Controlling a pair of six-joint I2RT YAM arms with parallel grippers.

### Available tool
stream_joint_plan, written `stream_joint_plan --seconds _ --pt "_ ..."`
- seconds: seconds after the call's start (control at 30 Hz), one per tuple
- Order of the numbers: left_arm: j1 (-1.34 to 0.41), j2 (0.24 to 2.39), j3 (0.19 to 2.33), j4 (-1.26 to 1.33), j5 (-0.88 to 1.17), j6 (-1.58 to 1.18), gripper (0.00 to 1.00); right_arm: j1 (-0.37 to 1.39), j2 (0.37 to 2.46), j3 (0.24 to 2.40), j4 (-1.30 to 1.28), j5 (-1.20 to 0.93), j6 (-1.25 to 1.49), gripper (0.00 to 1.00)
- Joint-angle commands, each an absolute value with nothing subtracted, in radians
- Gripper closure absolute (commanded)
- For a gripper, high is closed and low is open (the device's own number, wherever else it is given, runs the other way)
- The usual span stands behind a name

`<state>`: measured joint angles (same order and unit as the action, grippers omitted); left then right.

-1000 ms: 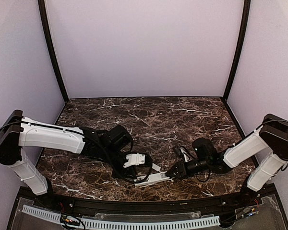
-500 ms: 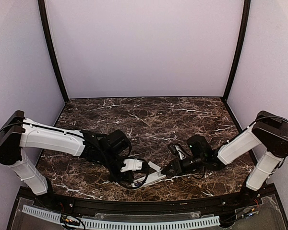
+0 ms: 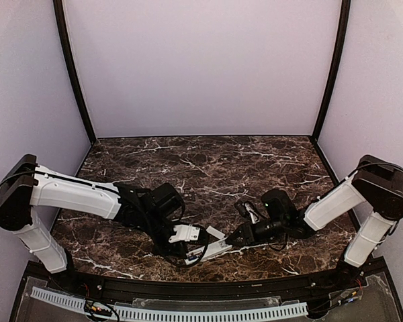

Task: Load the batteries into the remote control
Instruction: Load the battery into the battery compartment.

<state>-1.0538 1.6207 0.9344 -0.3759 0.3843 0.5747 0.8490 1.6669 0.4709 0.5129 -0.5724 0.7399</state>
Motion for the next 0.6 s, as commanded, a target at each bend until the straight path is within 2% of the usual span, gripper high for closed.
stream_joint_plan --seconds 0.0,0.57 --pt "-1.055 1.633 0.960 -0.406 0.412 0.597 0.83 0.858 1.671 0.479 0.528 -0.589 0.736 0.73" --pt "-1.060 1.679 0.986 -0.406 0.429 0.606 0.83 0.857 1.670 0.468 0.540 -0.589 0.748 0.73"
